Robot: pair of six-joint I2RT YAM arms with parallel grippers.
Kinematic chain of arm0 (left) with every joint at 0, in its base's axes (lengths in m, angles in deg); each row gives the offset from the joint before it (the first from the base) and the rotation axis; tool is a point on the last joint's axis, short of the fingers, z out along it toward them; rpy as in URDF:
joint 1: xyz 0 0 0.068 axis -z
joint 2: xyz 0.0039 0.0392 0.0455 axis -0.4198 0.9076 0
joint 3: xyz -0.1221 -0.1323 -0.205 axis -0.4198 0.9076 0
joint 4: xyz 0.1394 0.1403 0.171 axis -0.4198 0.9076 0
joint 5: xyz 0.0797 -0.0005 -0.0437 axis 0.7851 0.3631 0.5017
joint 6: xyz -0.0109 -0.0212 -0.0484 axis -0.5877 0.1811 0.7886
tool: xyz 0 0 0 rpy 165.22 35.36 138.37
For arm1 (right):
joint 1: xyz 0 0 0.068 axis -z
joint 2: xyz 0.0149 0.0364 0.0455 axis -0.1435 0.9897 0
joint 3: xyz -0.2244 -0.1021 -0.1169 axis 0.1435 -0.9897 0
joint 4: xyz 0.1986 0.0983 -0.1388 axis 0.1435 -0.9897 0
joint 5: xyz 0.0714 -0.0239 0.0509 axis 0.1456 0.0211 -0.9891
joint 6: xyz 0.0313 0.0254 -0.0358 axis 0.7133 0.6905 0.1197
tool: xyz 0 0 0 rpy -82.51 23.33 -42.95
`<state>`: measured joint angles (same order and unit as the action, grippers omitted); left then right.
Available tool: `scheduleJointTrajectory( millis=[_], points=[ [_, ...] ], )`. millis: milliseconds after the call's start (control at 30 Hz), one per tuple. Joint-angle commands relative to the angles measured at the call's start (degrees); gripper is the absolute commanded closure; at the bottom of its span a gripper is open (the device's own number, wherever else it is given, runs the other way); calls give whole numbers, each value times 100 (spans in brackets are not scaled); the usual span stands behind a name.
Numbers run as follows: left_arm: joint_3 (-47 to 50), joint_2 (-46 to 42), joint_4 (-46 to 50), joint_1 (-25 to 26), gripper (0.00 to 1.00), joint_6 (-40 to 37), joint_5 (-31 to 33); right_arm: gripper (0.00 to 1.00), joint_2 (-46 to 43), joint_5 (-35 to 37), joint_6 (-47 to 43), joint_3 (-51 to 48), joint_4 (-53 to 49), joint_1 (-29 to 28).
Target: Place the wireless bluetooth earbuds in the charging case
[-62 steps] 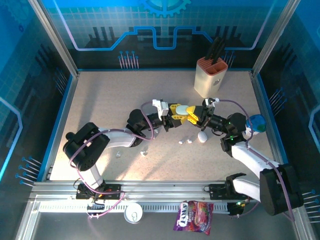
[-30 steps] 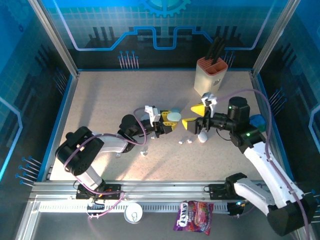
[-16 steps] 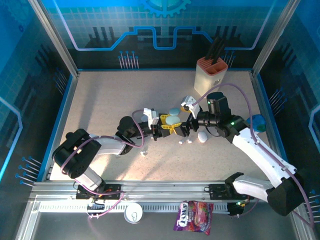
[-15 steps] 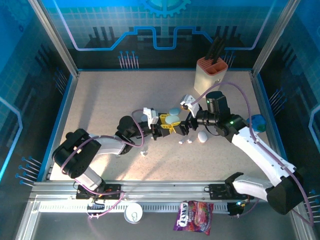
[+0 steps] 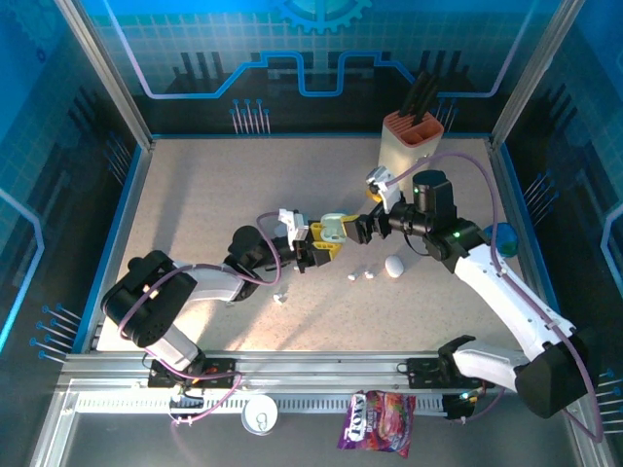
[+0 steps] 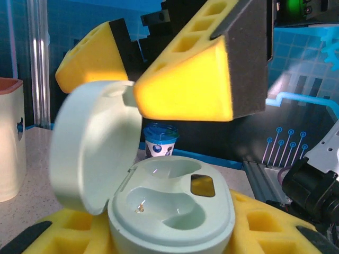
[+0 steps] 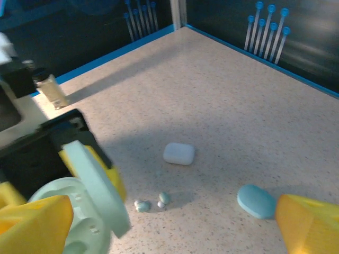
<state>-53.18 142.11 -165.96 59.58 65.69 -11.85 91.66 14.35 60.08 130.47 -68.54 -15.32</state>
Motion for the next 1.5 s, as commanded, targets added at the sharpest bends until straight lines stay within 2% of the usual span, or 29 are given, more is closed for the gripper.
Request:
scheduleJointTrajectory(
  millis=[0, 233, 333, 600, 633, 700, 867, 1033, 1267, 1467],
  points=[
    [72, -56, -317, 22, 78, -47, -176, 2, -38, -77, 154, 33, 261, 86],
    [85, -3, -319, 11, 79, -48, -100, 2, -264, -962, 248, -211, 772, 222],
    [115, 19, -319, -42, 78, -87, -23, 2, -322, -1116, 432, -305, 1002, 223],
    [459, -310, -319, -577, 78, -228, 94, 8, -51, -298, 2431, -438, 1150, 529],
    [505, -369, -322, -660, 78, -230, 96, 13, 53, -150, 2724, -495, 1193, 572],
    [587, -521, -318, -837, 78, -193, 81, 21, 355, -68, 3128, -491, 1058, 609],
    [684, -870, -319, -1072, 78, -161, 74, 24, 1214, -365, 3206, -303, 680, 471],
    [763, -1142, -319, -1167, 78, -45, -12, 27, 2319, -1054, 3006, 188, 412, 218],
    [878, -1406, -319, -1175, 78, 119, -67, 33, 3941, -1386, 2688, 1355, -64, -382],
    [907, -1445, -311, -1179, 78, 228, -137, 33, 5023, -1457, 2537, 2380, -562, -728]
  ],
)
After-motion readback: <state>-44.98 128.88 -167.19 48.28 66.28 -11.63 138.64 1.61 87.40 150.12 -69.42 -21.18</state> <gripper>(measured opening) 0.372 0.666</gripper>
